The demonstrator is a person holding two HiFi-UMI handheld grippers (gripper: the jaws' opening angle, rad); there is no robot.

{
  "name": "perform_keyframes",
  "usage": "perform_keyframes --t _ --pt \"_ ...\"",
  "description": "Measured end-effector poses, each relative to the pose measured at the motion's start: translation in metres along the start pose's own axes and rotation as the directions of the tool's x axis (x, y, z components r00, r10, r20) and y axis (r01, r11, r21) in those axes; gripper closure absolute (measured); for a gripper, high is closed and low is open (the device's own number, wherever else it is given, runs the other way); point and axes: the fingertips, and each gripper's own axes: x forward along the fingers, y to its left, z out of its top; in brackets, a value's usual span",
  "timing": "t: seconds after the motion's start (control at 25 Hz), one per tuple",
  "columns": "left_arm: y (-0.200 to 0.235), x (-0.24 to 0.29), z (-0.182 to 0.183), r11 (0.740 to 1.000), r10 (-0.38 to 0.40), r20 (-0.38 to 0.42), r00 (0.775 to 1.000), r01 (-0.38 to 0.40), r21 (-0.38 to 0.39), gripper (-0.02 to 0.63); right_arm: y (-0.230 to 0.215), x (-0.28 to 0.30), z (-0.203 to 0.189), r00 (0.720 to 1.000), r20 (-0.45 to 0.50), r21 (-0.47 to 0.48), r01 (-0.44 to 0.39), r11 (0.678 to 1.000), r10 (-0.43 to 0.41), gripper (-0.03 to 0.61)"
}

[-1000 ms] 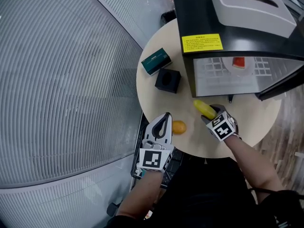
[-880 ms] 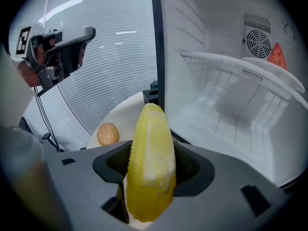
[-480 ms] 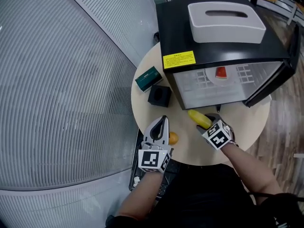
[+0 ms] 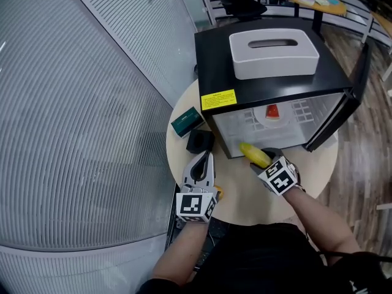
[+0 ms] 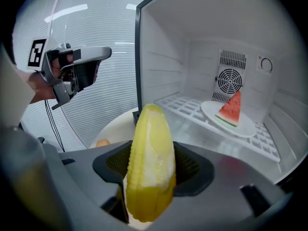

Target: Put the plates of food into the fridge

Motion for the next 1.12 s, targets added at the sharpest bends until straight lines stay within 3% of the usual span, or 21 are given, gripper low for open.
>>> perform_keyframes --t 0.52,0.76,1.12 --pt "0.02 0.021 0.02 0.999 0.034 0.037 0.999 -0.035 0.026 0.609 -0.048 -0.003 0.056 0.995 0.064 -0.049 0.084 0.995 -0.081 0.337" --pt "0.041 0.03 0.027 0.997 0.059 0.044 0.997 -0.061 0.041 0.609 -0.066 0.008 0.078 0.993 0.075 -0.033 0.095 0.995 -0.092 0.337" --pt "0.05 0.043 0.024 0.998 0.033 0.02 0.999 -0.034 0.057 0.609 -0.077 0.036 0.109 0.992 0.076 -0.001 0.103 0.995 -0.103 0.337"
